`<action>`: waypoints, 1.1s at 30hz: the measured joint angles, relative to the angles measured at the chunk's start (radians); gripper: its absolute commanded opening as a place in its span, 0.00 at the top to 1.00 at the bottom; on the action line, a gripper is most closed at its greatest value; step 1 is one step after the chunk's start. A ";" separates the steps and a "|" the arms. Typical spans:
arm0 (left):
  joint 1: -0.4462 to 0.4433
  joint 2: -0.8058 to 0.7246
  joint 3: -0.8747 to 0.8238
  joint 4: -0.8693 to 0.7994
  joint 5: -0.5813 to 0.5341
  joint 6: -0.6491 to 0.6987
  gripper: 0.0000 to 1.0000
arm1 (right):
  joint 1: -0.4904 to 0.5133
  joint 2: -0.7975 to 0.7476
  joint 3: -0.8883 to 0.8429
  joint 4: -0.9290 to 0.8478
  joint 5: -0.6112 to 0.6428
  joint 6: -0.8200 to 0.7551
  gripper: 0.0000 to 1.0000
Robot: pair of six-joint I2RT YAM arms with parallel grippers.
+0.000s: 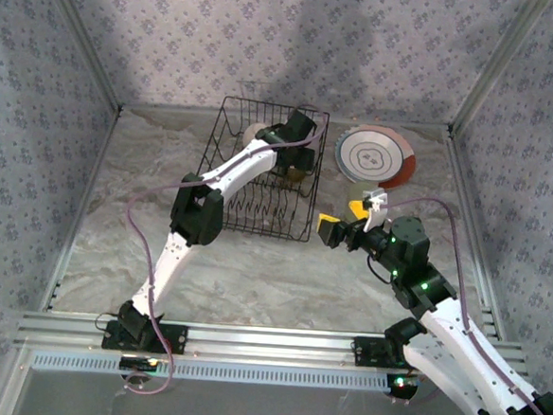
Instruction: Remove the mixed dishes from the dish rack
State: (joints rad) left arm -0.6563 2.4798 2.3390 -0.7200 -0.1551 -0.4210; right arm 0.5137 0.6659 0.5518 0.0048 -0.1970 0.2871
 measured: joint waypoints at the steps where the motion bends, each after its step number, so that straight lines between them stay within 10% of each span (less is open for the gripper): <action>1: 0.000 0.000 0.002 -0.003 -0.004 -0.001 0.36 | 0.001 0.000 0.000 0.000 0.000 -0.001 0.00; 33: -0.024 -0.264 -0.128 -0.036 -0.040 -0.006 0.46 | 0.061 0.000 0.000 -0.006 0.053 -0.045 0.00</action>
State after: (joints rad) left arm -0.6807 2.2158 2.2108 -0.7563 -0.1947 -0.4271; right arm 0.5751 0.6655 0.5522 -0.0010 -0.1440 0.2420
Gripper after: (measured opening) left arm 0.589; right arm 0.995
